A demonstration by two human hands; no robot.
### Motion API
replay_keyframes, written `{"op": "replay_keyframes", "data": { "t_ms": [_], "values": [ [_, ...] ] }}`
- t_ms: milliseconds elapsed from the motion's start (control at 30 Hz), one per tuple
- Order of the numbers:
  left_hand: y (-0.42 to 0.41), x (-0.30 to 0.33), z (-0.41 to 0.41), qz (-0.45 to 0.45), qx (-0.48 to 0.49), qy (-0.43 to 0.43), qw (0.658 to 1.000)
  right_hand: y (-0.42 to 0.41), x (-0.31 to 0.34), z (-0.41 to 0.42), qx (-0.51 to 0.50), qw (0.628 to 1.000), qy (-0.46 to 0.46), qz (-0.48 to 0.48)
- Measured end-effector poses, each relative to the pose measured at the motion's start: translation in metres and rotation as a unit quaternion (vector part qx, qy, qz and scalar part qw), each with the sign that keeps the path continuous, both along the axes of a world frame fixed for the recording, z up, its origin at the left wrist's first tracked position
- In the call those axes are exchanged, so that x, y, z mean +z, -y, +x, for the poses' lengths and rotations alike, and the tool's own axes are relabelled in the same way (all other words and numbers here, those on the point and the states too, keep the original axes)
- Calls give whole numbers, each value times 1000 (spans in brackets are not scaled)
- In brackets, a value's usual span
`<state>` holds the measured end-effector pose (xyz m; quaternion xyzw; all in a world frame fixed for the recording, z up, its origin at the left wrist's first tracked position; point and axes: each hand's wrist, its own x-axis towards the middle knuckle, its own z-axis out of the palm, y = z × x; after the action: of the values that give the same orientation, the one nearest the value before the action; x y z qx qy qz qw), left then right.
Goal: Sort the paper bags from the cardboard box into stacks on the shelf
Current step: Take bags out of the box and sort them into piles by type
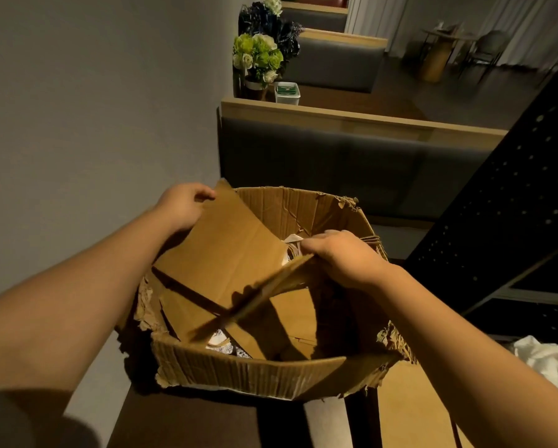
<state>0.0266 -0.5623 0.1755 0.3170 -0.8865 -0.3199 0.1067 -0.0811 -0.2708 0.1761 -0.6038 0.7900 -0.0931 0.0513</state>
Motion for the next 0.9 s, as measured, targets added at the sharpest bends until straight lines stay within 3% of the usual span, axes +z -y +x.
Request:
{"op": "replay_keyframes", "data": {
  "t_ms": [133,267,400,633,767,833,900],
  "values": [
    [-28,33,-15,-115,-150,32,981,23,5,27,48,984,-154,81],
    [-73,52,-30,-211,-277,56,936,46,0,61,90,965,-241,57],
    [-106,52,-39,-222,-350,113,903,55,-16,70,94,955,-281,-25],
    [-115,56,-41,-163,-403,136,890,53,-21,69,33,964,-265,21],
    [-115,55,-33,-62,-374,51,924,60,-15,69,4,976,-217,-20],
    [-112,55,-21,-56,-362,-3,930,59,-10,62,-21,984,-178,-25],
    [-103,51,-4,-39,-335,-127,933,52,-9,49,-48,989,-143,-15]
  ]
}}
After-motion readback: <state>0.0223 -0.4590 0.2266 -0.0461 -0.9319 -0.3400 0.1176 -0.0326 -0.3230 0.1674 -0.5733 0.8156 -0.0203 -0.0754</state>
